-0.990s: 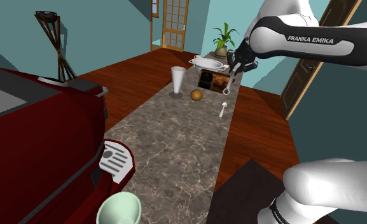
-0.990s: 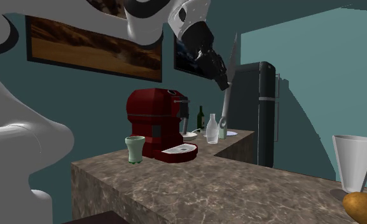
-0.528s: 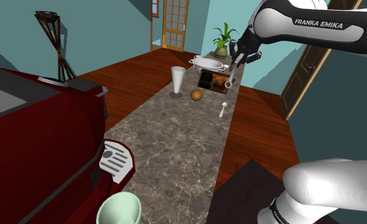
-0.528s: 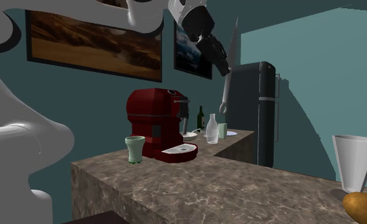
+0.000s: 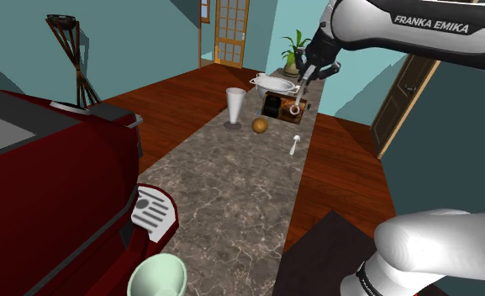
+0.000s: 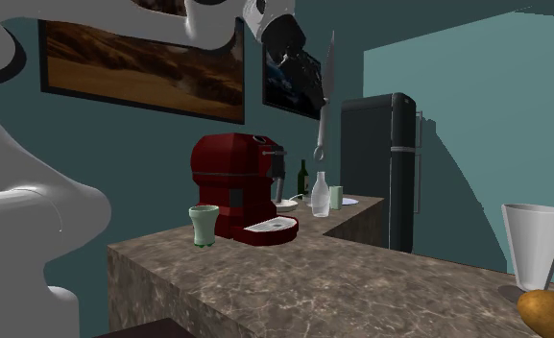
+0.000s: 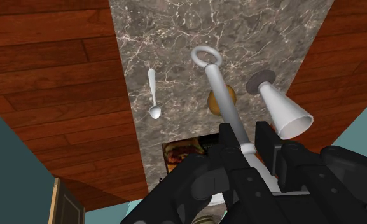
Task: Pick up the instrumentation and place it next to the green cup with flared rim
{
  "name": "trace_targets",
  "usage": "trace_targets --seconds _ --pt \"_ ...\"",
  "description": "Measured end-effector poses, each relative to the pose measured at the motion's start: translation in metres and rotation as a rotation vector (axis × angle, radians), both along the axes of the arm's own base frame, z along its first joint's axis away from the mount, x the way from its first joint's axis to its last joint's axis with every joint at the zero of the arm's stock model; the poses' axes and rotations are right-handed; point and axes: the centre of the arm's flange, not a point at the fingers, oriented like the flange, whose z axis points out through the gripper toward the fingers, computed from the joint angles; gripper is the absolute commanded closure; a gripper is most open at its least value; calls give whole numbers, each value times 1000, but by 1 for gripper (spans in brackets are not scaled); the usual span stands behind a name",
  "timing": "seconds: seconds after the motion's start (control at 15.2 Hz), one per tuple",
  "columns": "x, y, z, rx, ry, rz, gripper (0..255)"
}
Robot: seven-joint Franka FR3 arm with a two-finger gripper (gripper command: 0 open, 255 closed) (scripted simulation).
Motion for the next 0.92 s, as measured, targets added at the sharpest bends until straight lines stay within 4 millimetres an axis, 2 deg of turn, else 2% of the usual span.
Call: trace_targets --seconds 0.59,0.92 --pt "-5 117 0 -1 0 0 255" --pt "-15 182 1 -1 0 -1 255"
